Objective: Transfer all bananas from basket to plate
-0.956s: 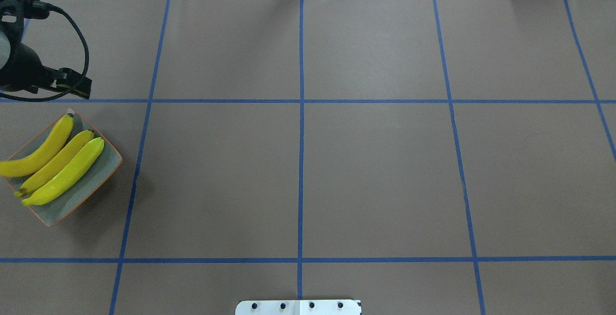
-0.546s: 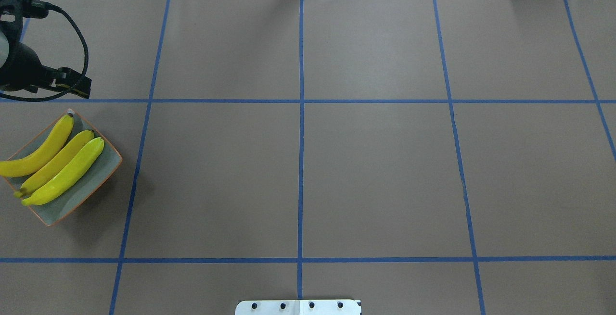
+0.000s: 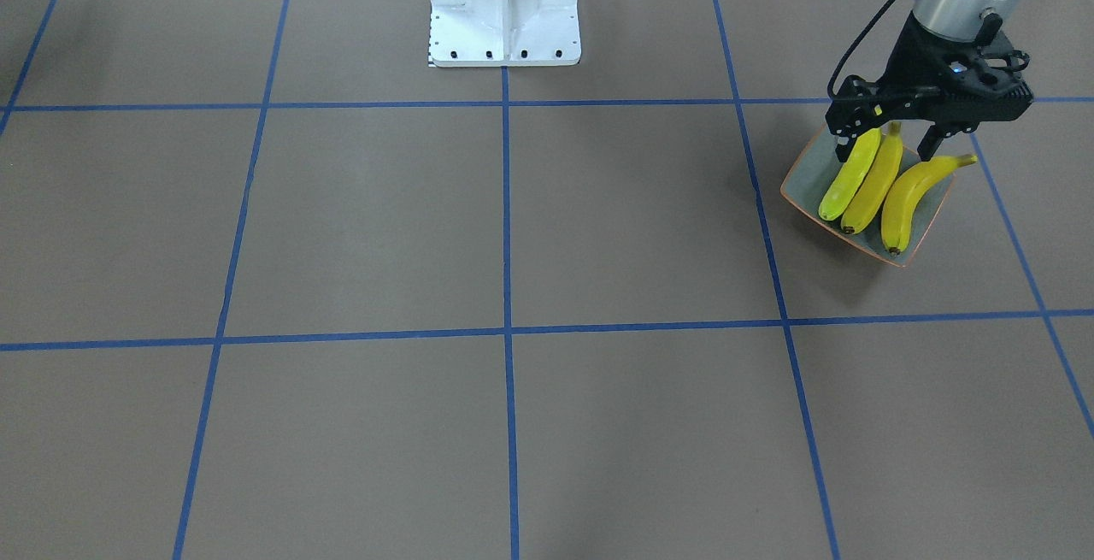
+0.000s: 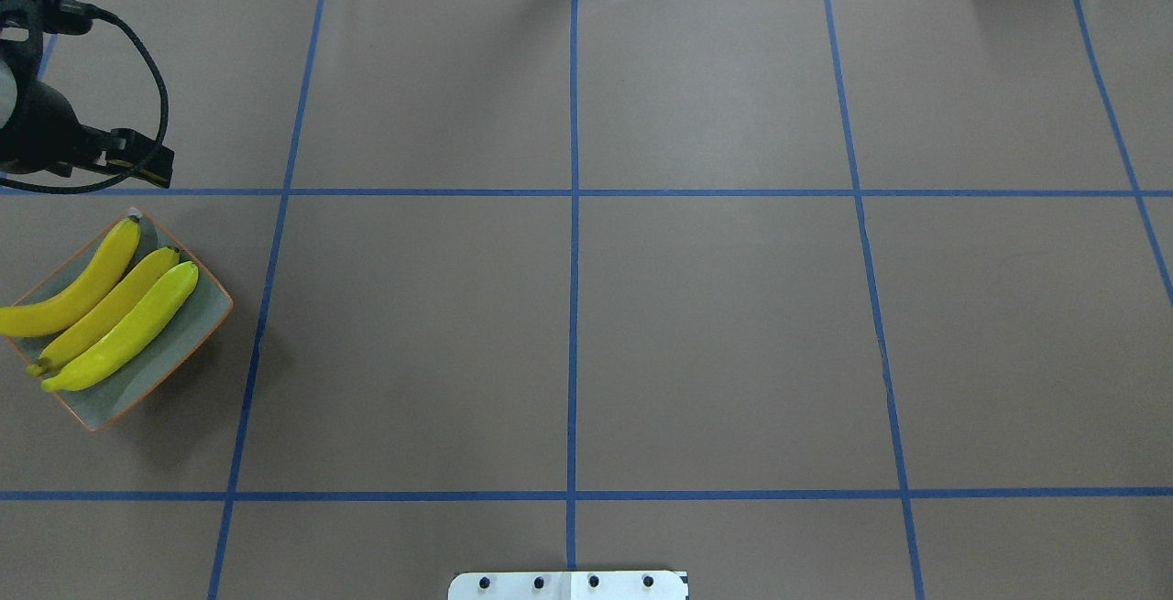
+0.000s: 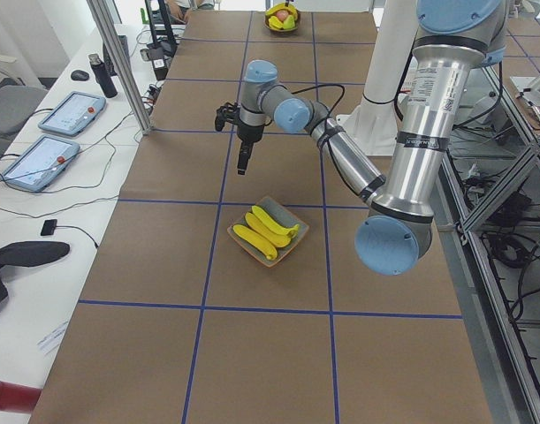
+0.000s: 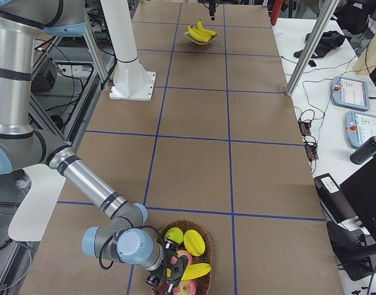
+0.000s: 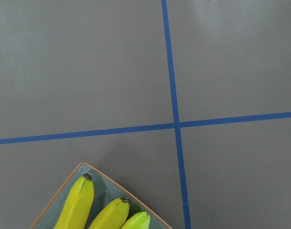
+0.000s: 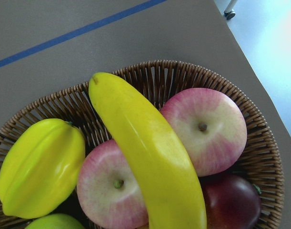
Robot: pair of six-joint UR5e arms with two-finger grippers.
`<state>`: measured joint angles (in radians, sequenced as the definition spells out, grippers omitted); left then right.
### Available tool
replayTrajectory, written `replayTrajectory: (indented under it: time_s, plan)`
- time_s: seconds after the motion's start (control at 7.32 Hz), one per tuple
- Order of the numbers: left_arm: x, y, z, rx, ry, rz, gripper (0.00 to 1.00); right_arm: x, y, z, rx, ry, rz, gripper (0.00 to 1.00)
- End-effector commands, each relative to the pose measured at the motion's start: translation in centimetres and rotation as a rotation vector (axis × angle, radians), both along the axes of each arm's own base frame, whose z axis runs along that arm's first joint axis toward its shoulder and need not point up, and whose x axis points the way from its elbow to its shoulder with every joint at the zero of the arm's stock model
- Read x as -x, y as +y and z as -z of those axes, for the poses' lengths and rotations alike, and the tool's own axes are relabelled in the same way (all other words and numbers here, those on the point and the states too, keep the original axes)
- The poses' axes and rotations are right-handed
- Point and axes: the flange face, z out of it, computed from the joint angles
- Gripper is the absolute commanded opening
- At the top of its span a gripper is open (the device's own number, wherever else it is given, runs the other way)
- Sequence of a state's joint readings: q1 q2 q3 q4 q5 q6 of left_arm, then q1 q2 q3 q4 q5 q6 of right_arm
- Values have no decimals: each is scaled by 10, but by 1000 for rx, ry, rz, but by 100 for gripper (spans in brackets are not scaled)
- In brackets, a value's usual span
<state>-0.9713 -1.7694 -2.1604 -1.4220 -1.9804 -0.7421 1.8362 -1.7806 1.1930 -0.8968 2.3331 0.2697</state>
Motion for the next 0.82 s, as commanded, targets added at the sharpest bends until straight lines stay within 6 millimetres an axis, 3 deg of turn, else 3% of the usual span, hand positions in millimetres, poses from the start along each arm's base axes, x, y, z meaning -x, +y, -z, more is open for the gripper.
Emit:
replayTrajectory:
  time_s: [0.0,0.41,0.68]
  plan:
    - [3,3,2,-6,3,0,100,-4,-16,-3,9,-3,-8,97]
    - [6,7,4,-11,6,2,99,1,-2,-17,46,-39,-15,96]
    - [9,8,6,-15,9,7,99,0,-10,-12,39,-39,-16,91]
